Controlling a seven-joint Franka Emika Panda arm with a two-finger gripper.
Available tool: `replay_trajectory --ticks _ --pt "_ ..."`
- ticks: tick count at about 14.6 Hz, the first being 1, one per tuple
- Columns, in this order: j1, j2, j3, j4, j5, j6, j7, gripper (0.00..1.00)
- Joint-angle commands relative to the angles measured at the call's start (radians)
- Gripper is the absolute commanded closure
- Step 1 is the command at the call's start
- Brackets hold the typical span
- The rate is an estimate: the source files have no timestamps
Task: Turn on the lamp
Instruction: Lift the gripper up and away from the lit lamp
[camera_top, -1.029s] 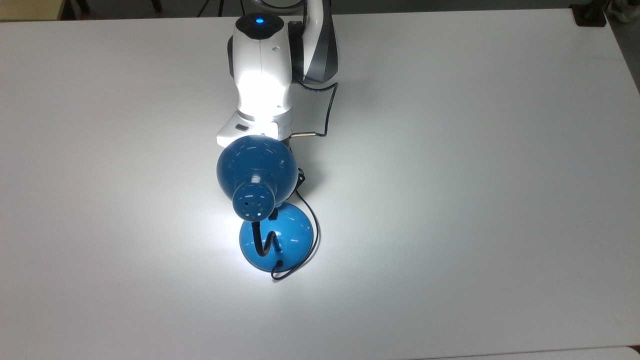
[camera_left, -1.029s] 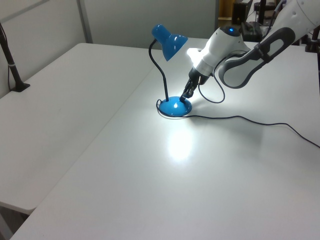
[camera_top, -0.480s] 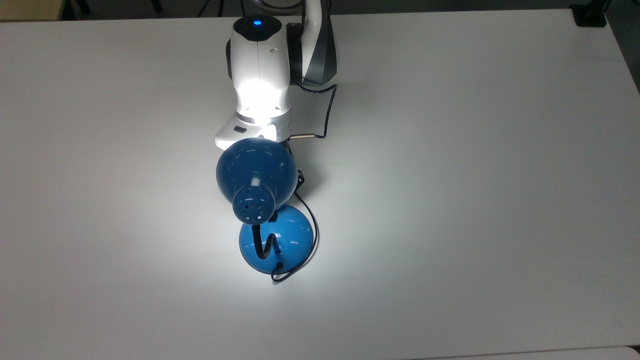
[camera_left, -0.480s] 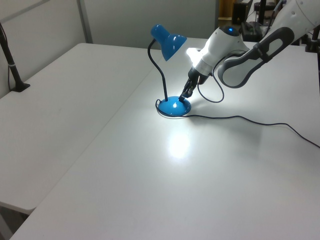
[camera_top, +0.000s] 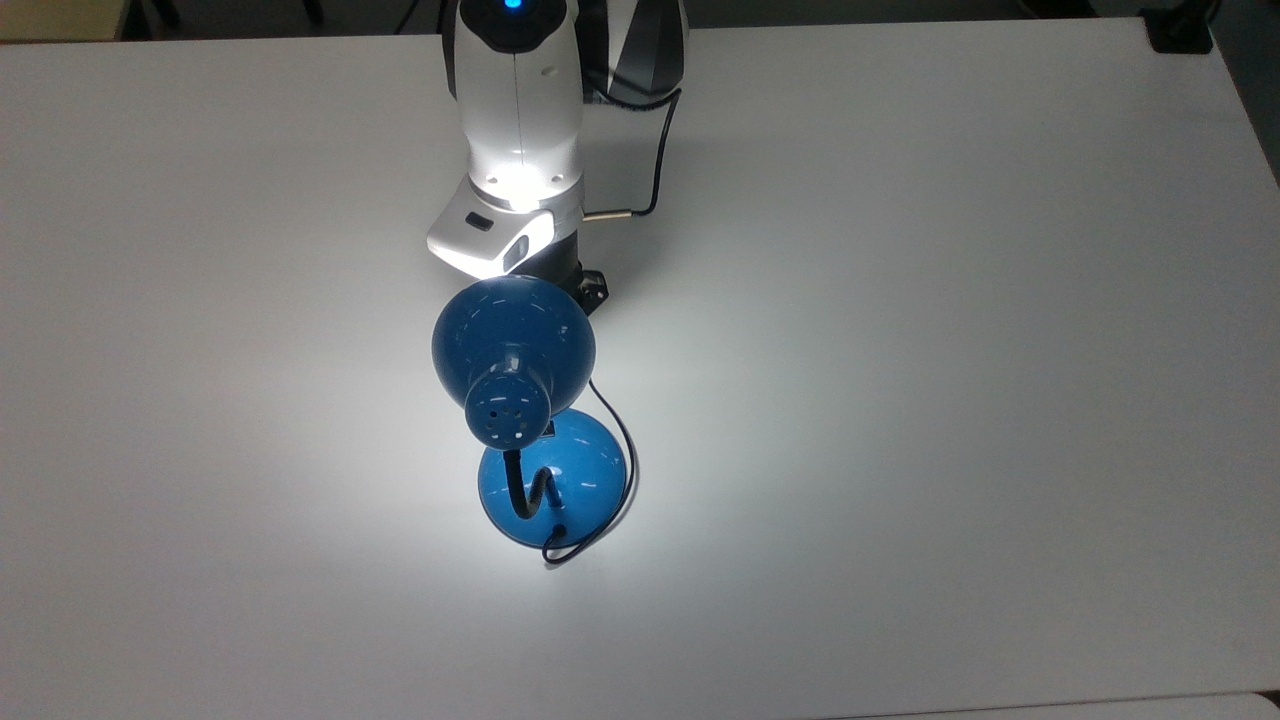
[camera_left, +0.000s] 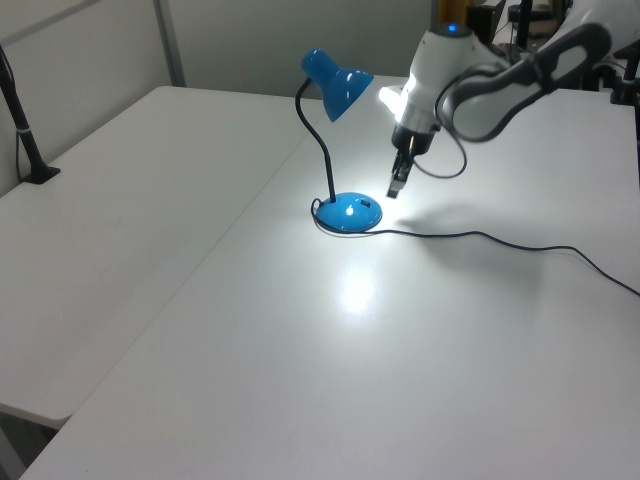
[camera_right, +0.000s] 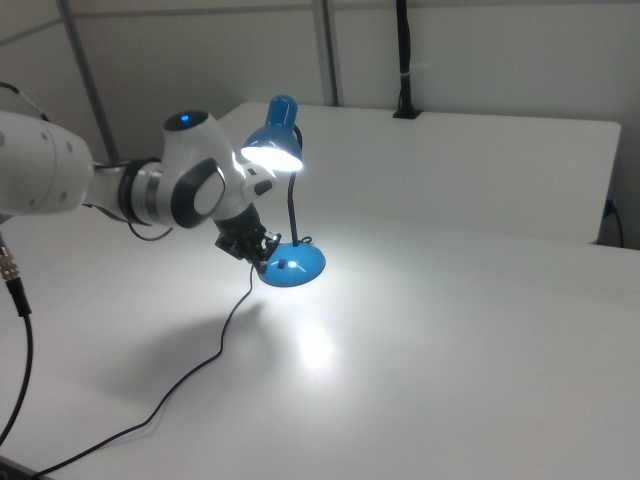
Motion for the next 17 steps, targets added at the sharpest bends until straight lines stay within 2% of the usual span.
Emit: replay_trajectory --ticks 1,5,8,13,15,16,17 --pt "0.002 -0.130 0.006 -0.038 -0.006 -0.256 -0.011 1.00" --pt "0.016 -0.240 0.006 -0.033 -0.008 -0.441 -0.008 1.00" --pt "0.024 -0.289 0.006 0.037 -0.009 -0.585 -0.005 1.00" --pt "0.024 -0.294 0.005 0.180 -0.009 -0.767 0.001 0.94" --pt "0.022 -0.295 0.005 0.204 -0.011 -0.783 0.019 0.88" --pt "0.021 -0.298 0.001 0.210 -0.012 -0.792 0.033 0.82" --pt "0.019 -0.300 0.001 0.212 -0.014 -0.797 0.053 0.64"
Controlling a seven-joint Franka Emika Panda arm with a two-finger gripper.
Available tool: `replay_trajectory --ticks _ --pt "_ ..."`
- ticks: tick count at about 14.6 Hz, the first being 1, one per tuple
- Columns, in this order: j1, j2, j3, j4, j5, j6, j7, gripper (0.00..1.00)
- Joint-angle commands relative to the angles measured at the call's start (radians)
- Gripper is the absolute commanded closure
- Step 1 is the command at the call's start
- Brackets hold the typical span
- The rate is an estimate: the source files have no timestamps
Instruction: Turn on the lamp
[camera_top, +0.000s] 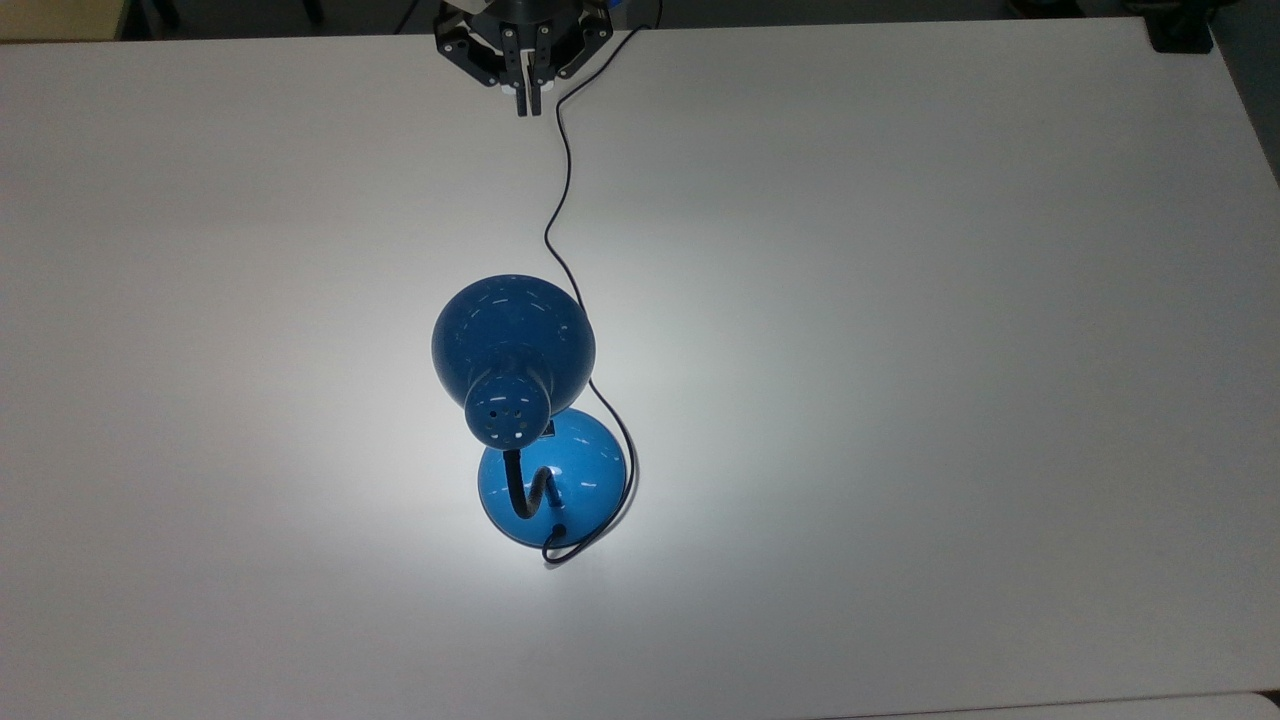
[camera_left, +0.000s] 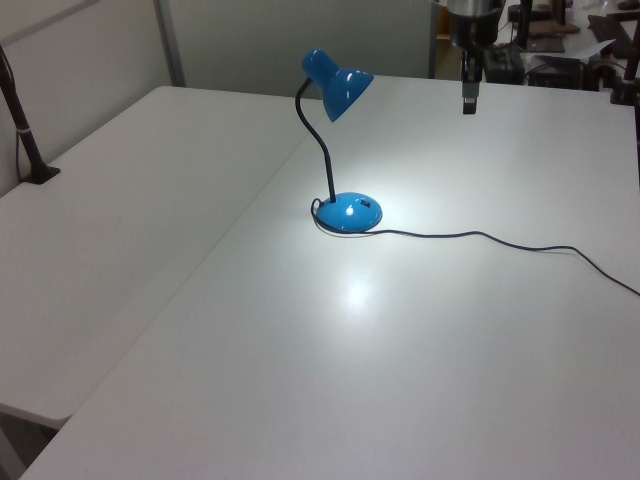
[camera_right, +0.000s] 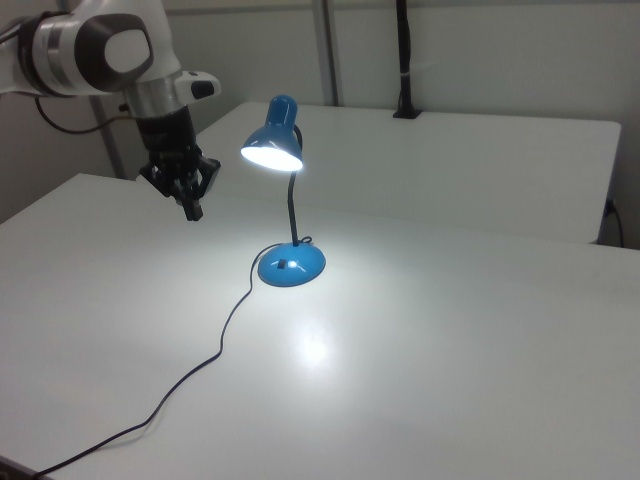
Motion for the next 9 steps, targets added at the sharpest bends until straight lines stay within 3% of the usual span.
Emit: replay_trajectory --ticks 1,3,9 --pt "0.002 0.000 -0.006 0.033 -0.014 -0.042 0.060 0.33" --pt "0.003 0.002 -0.006 0.035 -0.014 -0.041 0.071 0.00" --pt "-0.005 0.002 -0.011 0.047 -0.011 -0.034 0.075 0.00"
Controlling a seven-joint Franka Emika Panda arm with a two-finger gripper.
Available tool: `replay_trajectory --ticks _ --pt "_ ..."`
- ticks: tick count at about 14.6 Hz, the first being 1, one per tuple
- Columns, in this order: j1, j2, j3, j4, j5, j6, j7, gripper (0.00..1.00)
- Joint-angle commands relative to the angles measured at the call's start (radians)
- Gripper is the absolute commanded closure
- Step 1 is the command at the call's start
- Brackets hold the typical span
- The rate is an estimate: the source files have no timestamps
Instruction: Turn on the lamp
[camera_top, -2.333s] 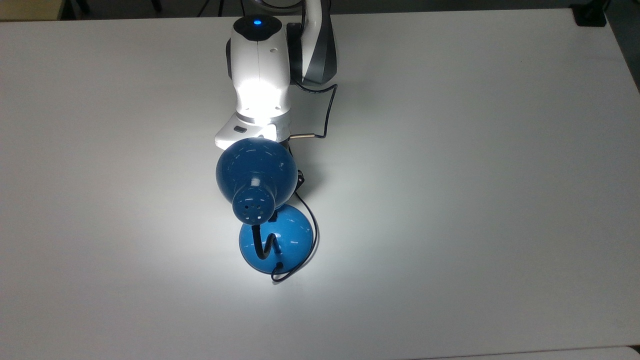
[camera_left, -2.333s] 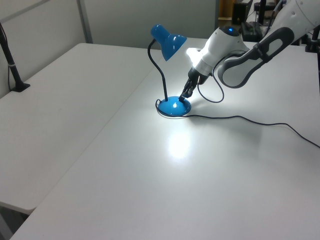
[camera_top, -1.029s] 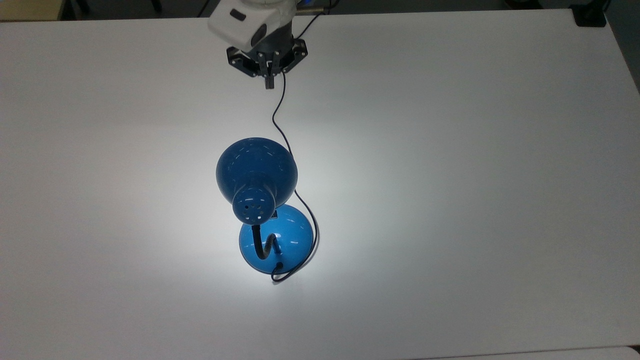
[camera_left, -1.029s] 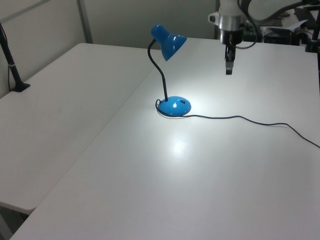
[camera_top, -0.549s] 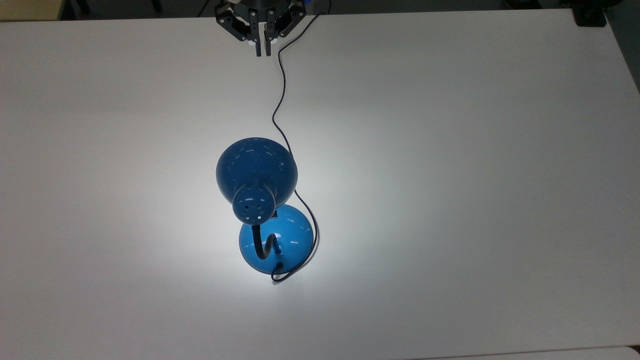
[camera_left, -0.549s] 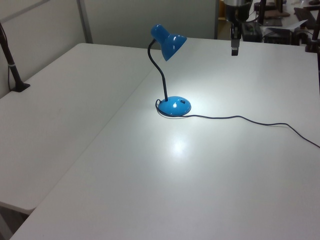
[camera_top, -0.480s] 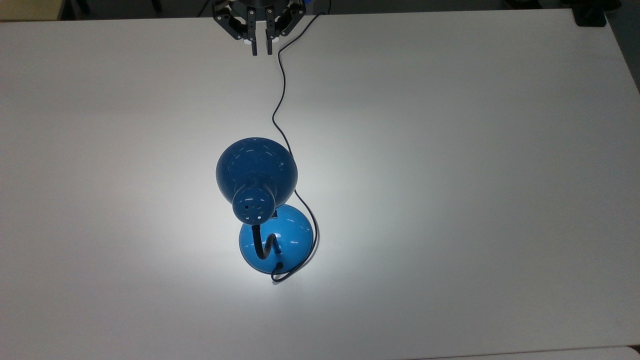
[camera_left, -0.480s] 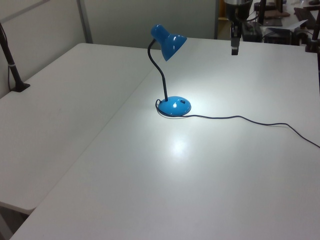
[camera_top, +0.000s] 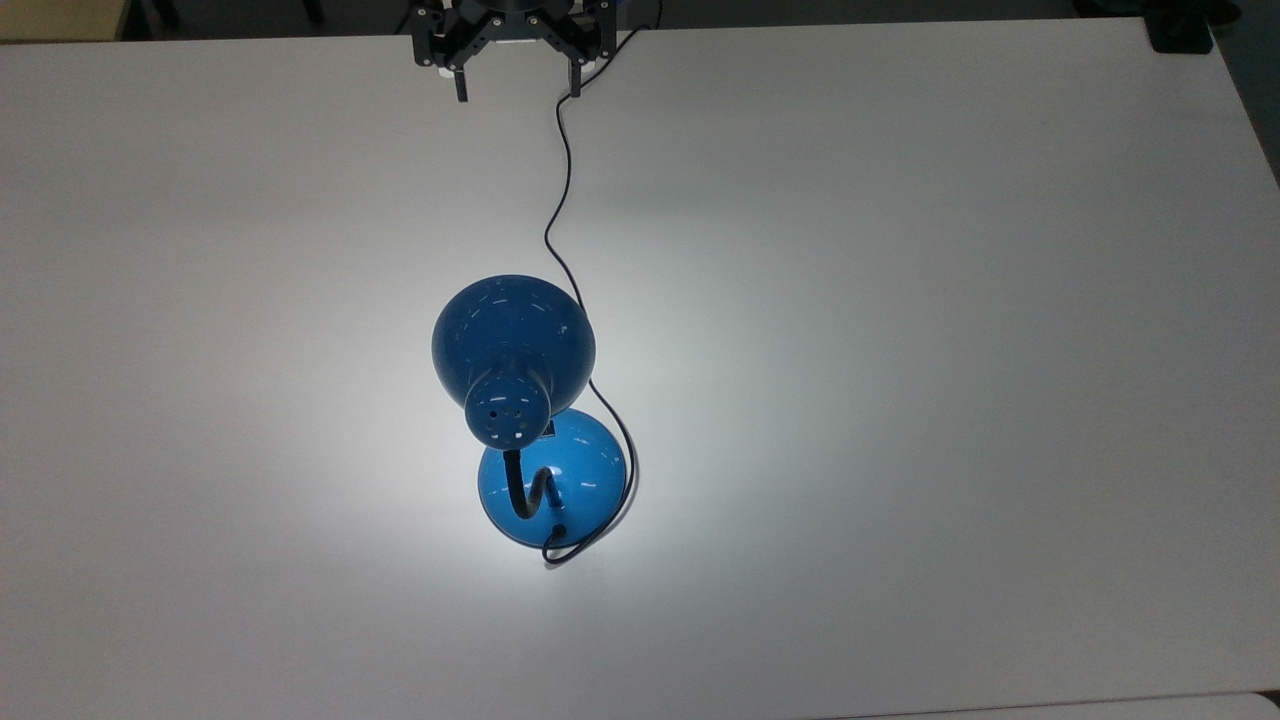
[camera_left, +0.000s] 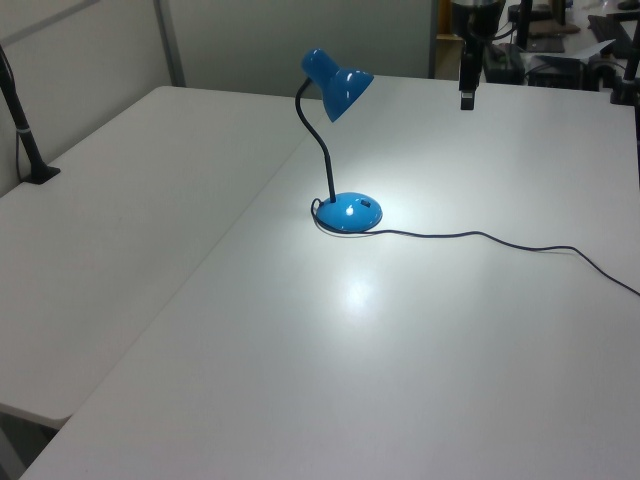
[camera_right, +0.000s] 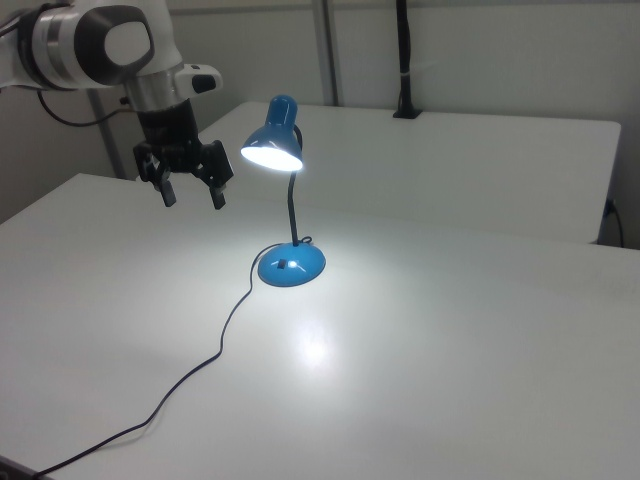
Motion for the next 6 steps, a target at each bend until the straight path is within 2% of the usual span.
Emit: replay_trajectory --ticks 1,6 --pt "0.001 0.002 -0.009 0.034 -0.009 -0.029 0.030 0.00" --pt "-0.001 0.003 -0.010 0.046 -0.003 -0.032 0.064 0.00"
